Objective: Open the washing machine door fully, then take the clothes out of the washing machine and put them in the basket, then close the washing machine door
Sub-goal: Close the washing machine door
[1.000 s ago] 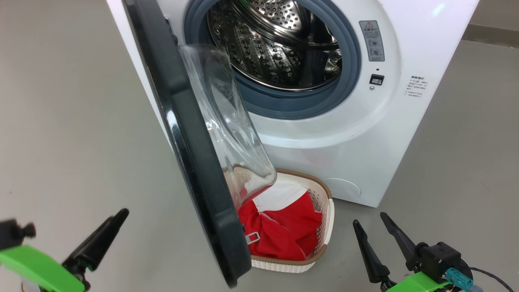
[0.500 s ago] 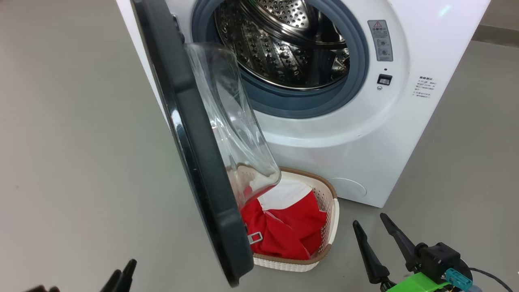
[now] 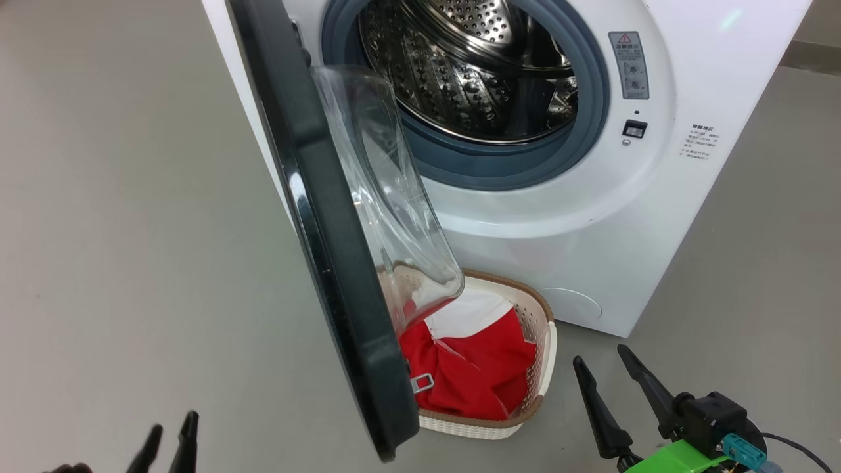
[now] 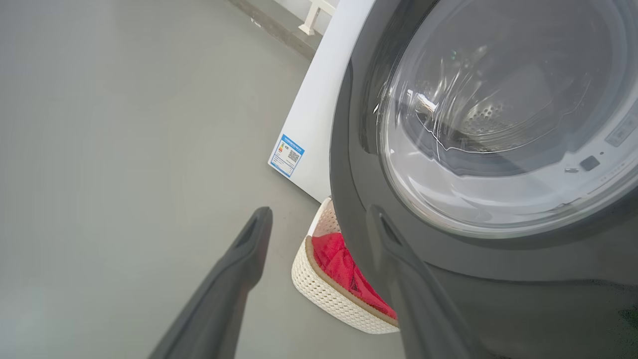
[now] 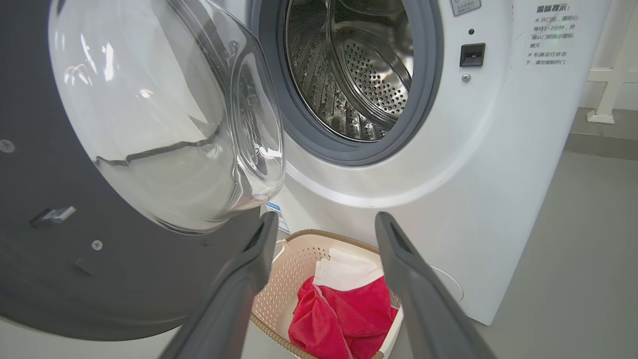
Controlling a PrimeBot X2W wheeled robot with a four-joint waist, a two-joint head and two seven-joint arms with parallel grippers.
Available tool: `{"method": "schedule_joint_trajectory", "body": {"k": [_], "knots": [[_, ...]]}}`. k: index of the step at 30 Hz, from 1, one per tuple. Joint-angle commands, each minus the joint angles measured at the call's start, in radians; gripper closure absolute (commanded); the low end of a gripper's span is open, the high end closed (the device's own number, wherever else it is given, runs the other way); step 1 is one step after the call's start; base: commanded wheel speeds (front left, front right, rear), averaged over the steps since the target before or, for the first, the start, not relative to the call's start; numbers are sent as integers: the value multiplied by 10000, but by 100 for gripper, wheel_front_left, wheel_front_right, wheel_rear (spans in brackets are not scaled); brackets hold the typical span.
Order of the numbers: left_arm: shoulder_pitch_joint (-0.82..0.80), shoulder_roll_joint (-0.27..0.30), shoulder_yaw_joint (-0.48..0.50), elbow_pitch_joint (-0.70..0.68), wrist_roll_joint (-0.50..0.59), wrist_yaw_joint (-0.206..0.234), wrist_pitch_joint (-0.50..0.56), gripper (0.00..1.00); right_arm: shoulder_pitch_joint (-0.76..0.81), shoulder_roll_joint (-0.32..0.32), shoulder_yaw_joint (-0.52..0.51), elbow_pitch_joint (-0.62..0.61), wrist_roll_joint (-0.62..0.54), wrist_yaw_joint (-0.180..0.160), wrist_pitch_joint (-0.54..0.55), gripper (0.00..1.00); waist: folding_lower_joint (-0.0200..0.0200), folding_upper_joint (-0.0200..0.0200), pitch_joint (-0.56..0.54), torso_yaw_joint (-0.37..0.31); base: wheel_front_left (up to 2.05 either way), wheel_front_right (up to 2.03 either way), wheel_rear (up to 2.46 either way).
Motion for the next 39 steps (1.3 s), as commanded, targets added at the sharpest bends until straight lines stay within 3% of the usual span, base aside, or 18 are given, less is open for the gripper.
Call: {"method": "schedule_joint_trajectory", "body": {"k": [1, 8, 15, 23, 39], "knots": [[-257, 186, 528, -195, 273, -65, -119, 0, -335, 5, 233, -208, 39, 46, -67, 0, -1, 0, 5, 3, 0, 0, 0], [176, -1045, 2403, -1051, 4535, -65, -120, 0, -501, 5, 163, -188, 16, 46, -67, 0, -1, 0, 63, 9, 0, 0, 0], [606, -2103, 3349, -1837, 7188, -65, -121, 0, -661, 5, 103, -191, -22, 46, -67, 0, -1, 0, 94, -42, 0, 0, 0], [820, -2531, 3484, -1921, 7572, -65, -121, 0, -639, 5, 101, -183, -49, 46, -67, 0, -1, 0, 47, -44, 0, 0, 0], [805, -2623, 3493, -2037, 7401, -65, -122, 0, -619, 5, 155, -155, -7, 46, -67, 0, -1, 0, -36, -122, 0, 0, 0]]}}
